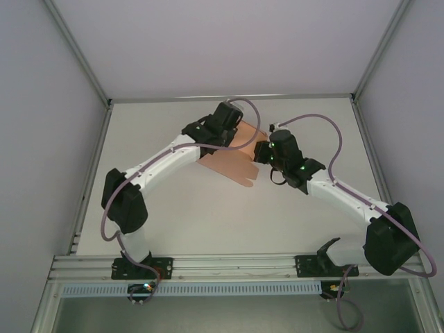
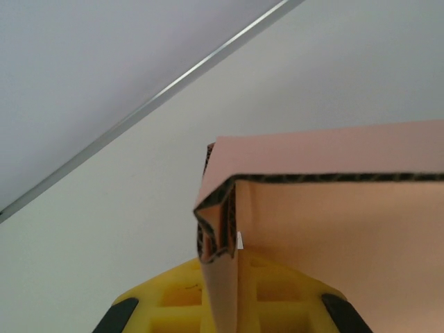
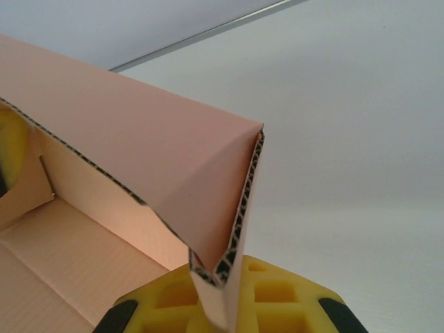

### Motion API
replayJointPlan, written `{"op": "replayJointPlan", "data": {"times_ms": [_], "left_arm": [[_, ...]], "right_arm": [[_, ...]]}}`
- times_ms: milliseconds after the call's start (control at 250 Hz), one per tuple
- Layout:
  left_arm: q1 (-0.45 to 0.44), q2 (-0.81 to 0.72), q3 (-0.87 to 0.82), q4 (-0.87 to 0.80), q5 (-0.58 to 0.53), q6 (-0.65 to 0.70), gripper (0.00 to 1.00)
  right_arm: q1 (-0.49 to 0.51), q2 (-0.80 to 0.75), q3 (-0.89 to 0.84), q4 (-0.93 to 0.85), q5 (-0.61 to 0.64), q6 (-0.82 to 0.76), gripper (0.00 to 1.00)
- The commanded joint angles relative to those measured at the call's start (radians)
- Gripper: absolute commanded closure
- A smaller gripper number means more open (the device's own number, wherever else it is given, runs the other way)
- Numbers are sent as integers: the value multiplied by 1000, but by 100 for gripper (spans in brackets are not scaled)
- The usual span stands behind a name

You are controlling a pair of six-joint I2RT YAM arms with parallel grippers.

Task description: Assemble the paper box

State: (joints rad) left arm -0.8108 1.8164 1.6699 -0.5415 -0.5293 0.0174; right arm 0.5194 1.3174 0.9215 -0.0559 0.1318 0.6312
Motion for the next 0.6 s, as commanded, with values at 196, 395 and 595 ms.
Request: {"op": "replayJointPlan", "data": {"times_ms": [196, 395, 595], "left_arm": [[82, 128, 64, -145, -491, -95, 98], [108, 165, 125, -227, -375, -124, 83], [171, 11, 3, -131, 230, -158, 46]], "right_arm": [[30, -107, 10, 38, 43, -14, 100], [36, -119, 2, 40, 51, -19, 100], [35, -109, 4, 43, 38, -31, 100]]}}
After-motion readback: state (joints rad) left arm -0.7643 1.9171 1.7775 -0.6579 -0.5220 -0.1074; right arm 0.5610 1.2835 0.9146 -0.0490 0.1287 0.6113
